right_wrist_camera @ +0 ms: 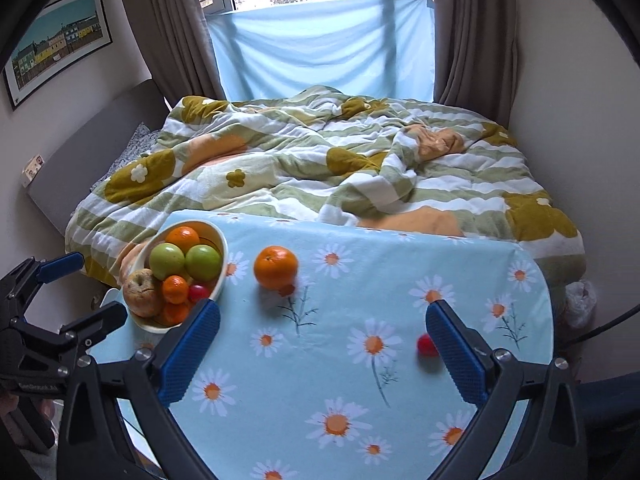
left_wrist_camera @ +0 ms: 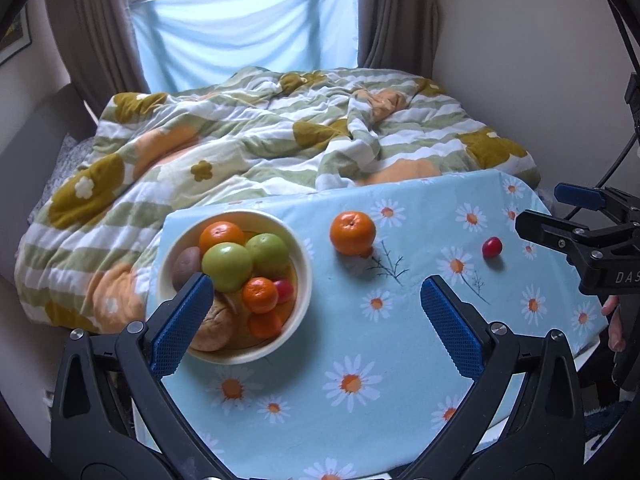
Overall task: Organize fruits
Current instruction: 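Withdraw both tools from the bowl toward the remaining fruit, then grasp the large orange with the left tool while the right tool grasps the last red tomato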
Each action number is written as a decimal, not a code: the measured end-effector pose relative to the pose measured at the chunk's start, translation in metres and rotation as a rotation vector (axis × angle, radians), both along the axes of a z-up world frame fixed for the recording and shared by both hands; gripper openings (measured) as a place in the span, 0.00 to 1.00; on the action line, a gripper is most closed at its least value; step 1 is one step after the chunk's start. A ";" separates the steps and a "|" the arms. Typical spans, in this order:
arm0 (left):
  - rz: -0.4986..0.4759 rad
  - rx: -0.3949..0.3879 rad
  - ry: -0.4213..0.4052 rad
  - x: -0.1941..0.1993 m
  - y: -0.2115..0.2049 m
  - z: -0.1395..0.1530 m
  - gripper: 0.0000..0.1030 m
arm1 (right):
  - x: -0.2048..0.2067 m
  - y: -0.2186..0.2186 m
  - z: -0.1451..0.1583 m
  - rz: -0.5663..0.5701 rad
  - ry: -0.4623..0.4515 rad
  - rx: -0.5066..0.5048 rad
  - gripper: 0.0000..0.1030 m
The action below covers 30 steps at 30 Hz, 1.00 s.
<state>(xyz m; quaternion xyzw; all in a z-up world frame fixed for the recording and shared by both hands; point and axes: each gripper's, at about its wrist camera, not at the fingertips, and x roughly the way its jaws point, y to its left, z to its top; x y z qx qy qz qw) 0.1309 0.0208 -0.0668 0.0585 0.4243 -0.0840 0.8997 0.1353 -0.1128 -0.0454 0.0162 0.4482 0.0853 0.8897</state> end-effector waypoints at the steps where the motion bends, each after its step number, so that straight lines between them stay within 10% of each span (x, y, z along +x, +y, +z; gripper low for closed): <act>1: 0.003 0.001 0.005 0.002 -0.008 -0.002 1.00 | 0.000 -0.010 -0.001 0.000 0.007 0.000 1.00; 13: 0.070 0.053 0.092 0.049 -0.063 -0.046 1.00 | 0.012 -0.087 -0.039 -0.014 0.077 -0.113 1.00; 30: -0.085 0.104 0.230 0.135 -0.076 -0.117 1.00 | 0.035 -0.103 -0.117 -0.078 0.245 -0.032 1.00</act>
